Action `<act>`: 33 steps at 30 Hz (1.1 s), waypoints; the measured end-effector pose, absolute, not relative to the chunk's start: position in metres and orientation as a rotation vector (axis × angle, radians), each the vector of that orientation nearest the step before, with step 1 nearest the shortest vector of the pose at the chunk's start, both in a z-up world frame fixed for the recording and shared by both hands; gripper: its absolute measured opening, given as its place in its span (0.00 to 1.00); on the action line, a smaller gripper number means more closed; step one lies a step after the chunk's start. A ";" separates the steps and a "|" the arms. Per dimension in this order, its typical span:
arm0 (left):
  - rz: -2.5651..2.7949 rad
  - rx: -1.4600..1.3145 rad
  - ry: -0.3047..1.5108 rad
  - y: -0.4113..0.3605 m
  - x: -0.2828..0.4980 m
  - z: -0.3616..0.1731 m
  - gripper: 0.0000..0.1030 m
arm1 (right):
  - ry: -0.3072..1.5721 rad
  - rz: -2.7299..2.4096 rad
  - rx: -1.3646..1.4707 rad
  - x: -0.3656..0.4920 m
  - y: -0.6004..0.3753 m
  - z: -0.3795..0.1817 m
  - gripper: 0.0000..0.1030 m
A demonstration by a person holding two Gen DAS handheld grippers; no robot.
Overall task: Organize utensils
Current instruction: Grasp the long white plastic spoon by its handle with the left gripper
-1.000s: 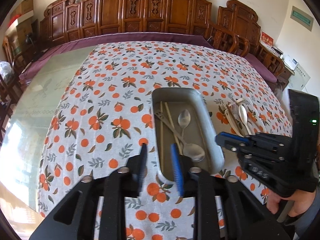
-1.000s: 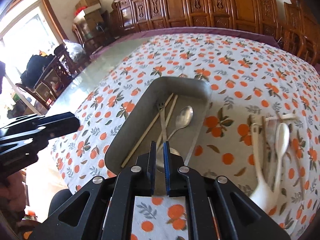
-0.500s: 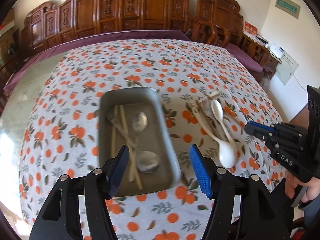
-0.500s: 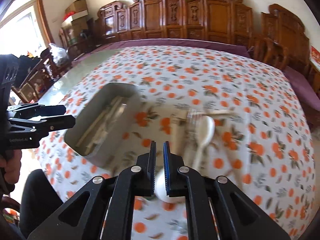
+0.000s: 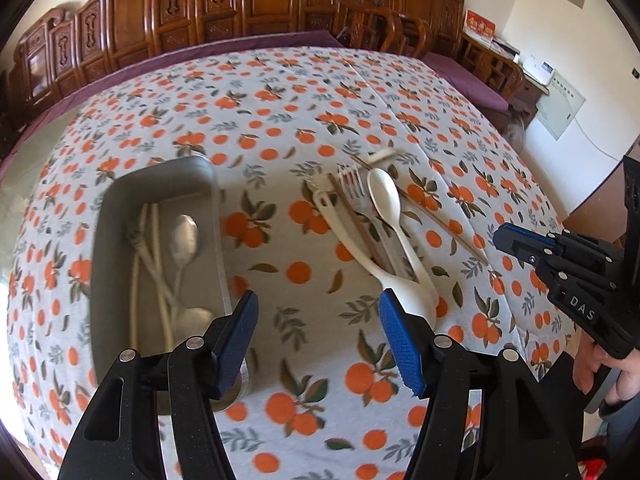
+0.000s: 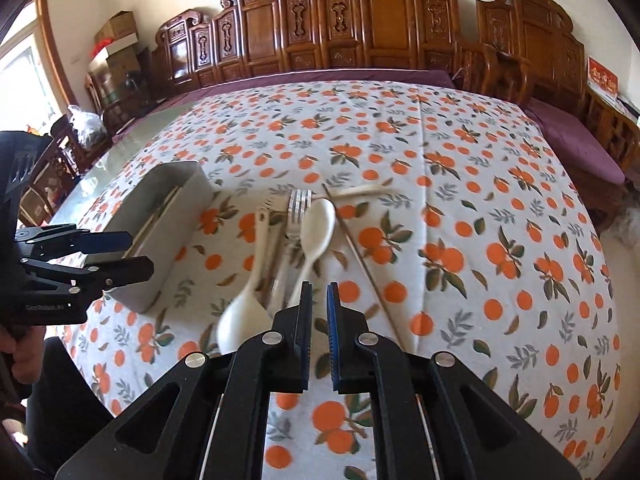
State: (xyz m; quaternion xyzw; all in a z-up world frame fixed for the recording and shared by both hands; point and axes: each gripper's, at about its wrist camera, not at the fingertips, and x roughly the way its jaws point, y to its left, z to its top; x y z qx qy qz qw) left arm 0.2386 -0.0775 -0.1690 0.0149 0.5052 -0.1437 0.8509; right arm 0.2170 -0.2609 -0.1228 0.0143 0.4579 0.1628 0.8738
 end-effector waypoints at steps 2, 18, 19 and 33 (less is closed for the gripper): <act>-0.303 0.035 1.081 -0.086 0.244 -0.174 0.58 | 0.959 0.331 0.039 0.217 -0.268 -0.126 0.09; -0.277 0.040 1.271 -0.134 0.288 -0.227 0.55 | 0.967 0.304 0.096 0.220 -0.303 -0.142 0.09; -0.275 0.039 1.284 -0.134 0.289 -0.229 0.53 | 0.967 0.304 0.098 0.220 -0.303 -0.142 0.09; -0.258 0.079 1.311 -0.123 0.282 -0.231 0.08 | 0.989 0.314 0.098 0.228 -0.300 -0.155 0.09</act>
